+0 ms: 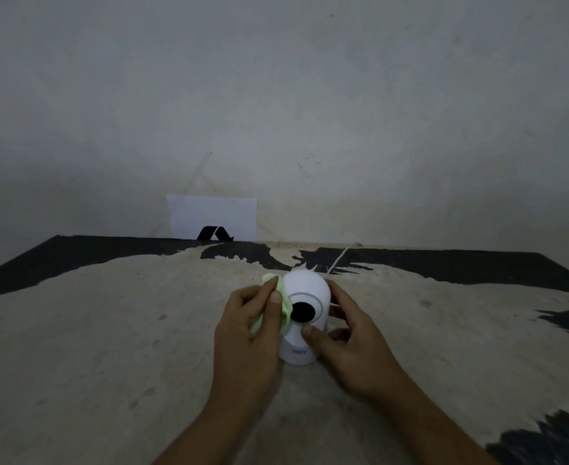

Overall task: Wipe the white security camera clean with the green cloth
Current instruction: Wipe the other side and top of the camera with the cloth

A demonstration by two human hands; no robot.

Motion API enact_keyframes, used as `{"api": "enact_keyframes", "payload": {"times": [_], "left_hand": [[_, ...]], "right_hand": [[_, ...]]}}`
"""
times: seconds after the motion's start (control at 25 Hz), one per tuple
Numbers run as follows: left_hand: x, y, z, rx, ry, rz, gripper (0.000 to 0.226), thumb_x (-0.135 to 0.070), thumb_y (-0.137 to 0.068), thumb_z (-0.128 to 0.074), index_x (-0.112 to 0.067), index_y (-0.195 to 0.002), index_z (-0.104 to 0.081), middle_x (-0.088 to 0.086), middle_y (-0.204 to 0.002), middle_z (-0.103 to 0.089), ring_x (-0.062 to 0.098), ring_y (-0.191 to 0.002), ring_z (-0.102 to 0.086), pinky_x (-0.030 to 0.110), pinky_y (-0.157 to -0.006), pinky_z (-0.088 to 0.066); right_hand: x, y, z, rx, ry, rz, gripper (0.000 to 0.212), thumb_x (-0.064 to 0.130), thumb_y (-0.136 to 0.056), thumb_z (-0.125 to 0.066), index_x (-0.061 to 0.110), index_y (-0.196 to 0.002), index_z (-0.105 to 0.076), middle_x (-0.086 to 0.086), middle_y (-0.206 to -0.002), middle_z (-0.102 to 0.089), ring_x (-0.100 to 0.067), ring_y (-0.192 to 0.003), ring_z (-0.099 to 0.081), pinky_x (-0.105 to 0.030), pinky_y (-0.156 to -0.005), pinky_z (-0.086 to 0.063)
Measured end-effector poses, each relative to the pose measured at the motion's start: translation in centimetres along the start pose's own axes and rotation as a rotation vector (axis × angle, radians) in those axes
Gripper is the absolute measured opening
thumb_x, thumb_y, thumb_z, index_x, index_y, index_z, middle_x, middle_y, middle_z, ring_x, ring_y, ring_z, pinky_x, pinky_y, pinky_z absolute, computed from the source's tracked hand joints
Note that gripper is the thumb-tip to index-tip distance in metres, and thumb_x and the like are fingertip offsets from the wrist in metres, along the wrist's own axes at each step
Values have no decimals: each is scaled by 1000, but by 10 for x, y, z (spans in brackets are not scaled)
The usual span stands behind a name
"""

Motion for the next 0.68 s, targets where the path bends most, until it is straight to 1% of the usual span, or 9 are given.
{"api": "enact_keyframes", "payload": {"times": [0.16, 0.2, 0.28, 0.32, 0.44, 0.52, 0.6, 0.68], "left_hand": [[15, -4, -1, 21, 12, 69, 22, -22, -93, -52, -32, -108, -63, -15, -103, -65, -6, -96, -60, 13, -79, -50], [10, -4, 1, 14, -16, 33, 22, -20, -92, -53, -31, -108, -64, -14, -103, -64, -7, -96, -59, 11, -79, -50], [2, -6, 3, 1, -36, -35, 22, -18, -91, -54, -25, -110, -64, -14, -102, -63, -8, -97, -57, 4, -77, -45], [4, -7, 2, 9, -36, -19, 22, -18, -92, -54, -25, -110, -65, -14, -103, -63, -7, -96, -58, 4, -76, -45], [32, -3, -6, 96, -120, 112, 23, -24, -94, -49, -28, -109, -66, -10, -105, -68, 1, -96, -61, 15, -80, -49], [36, -2, -7, 132, -184, 111, 23, -23, -94, -49, -24, -109, -67, -7, -106, -68, 3, -94, -60, 13, -77, -45], [27, -7, -4, 118, -179, 70, 21, -21, -93, -50, -20, -107, -66, -6, -103, -67, 2, -93, -59, 10, -75, -41], [25, -11, -6, 172, -213, 54, 17, -19, -93, -51, -20, -104, -63, -7, -100, -65, 1, -90, -58, 7, -71, -40]], "right_hand": [[0, 1, 0, -2, 2, 5, 65, 38, -81, -68, 44, -136, -33, 20, -134, -48, 7, -115, -47, -21, -79, -52], [0, 1, 0, -3, 1, 5, 65, 38, -81, -68, 45, -136, -33, 21, -134, -48, 8, -115, -47, -20, -79, -52], [0, 0, 0, -4, -3, 6, 65, 38, -81, -68, 47, -135, -33, 22, -133, -48, 10, -114, -46, -19, -77, -52], [-1, 0, 1, -7, -3, 7, 65, 38, -81, -68, 46, -135, -34, 21, -133, -48, 10, -114, -47, -19, -77, -53], [-2, 0, 0, -15, 6, 10, 67, 36, -81, -69, 41, -138, -34, 17, -135, -49, 5, -117, -48, -21, -78, -54], [-2, 0, 0, -20, 6, 12, 68, 36, -80, -70, 40, -138, -34, 16, -136, -49, 3, -117, -48, -22, -78, -54], [-2, -1, 0, -17, 10, 12, 70, 35, -80, -69, 39, -139, -33, 15, -137, -48, 2, -118, -48, -21, -77, -54], [-3, -1, 0, -7, 10, 2, 71, 34, -81, -69, 37, -141, -32, 13, -137, -47, 1, -118, -48, -18, -75, -53]]}}
Point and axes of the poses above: each hand's wrist, its own y-axis away from the middle knuckle, its own z-axis out of the back of the hand, x = y × z, the point moved 10 cm from there along -y, towards the middle knuckle
